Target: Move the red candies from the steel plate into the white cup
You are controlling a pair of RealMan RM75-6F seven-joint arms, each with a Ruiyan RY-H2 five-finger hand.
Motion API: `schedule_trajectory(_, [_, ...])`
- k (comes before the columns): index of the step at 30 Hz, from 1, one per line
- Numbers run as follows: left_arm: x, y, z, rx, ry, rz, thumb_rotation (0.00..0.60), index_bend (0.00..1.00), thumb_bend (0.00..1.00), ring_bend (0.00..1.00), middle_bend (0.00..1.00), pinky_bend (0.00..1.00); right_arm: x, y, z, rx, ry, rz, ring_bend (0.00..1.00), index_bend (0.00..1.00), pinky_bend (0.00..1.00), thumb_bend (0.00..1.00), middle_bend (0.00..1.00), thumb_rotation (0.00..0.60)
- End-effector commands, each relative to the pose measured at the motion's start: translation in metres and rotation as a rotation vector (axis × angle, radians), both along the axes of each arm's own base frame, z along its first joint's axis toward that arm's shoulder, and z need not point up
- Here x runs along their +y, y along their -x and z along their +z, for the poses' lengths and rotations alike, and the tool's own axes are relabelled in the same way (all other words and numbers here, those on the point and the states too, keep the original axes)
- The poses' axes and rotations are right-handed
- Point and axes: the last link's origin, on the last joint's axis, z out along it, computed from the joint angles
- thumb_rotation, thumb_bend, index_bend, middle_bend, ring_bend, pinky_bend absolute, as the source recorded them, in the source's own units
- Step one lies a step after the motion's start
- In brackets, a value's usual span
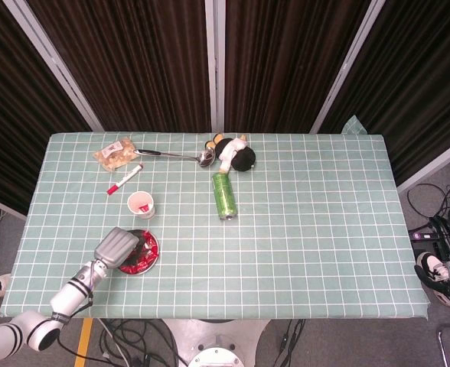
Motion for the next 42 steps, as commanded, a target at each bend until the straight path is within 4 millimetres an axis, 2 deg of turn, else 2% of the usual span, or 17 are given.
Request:
schedule_trajectory(1, [0.001,0.000,-0.001,-0.006,0.003,-0.002,0.600,0.66,0.43,0.59,0.67,0.82,0.000,0.000,0.000,0.001,0.000,-0.001,0.00,0.02,0.11,0.20,0.06,0.600])
schedule_trajectory(9, [0.002,-0.002,0.002,-0.030,0.002,-0.002,0.600,0.69,0.47,0.63,0.71,0.85,-0.001,0.000,0.000,0.001,0.000,0.000,0.00,0.02,0.11,0.20,0.06,0.600])
schedule_trajectory(15, [0.010,-0.011,0.021,-0.077,-0.048,-0.019,0.600,0.69,0.47,0.63,0.71,0.85,-0.001,-0.001,0.001,0.004,0.002,0.003,0.00,0.02,0.11,0.20,0.06,0.600])
schedule_trajectory(22, [0.034,-0.029,0.054,-0.155,-0.118,-0.020,0.600,0.68,0.47,0.63,0.71,0.85,0.000,0.000,0.002,0.004,0.008,0.000,0.00,0.02,0.11,0.20,0.06,0.600])
schedule_trajectory(27, [0.057,-0.044,0.068,-0.191,-0.161,-0.031,0.600,0.68,0.47,0.63,0.71,0.85,0.000,0.001,0.003,0.006,0.011,-0.003,0.00,0.02,0.11,0.20,0.06,0.600])
schedule_trajectory(34, [0.085,-0.051,0.069,-0.182,-0.167,-0.013,0.600,0.68,0.47,0.63,0.71,0.85,0.001,0.002,0.004,0.006,0.015,-0.011,0.00,0.02,0.11,0.19,0.06,0.600])
schedule_trajectory(42, [0.099,-0.041,0.059,-0.192,-0.177,0.051,0.600,0.67,0.47,0.62,0.70,0.85,0.002,0.005,0.005,0.008,0.017,-0.024,0.00,0.02,0.11,0.20,0.06,0.600])
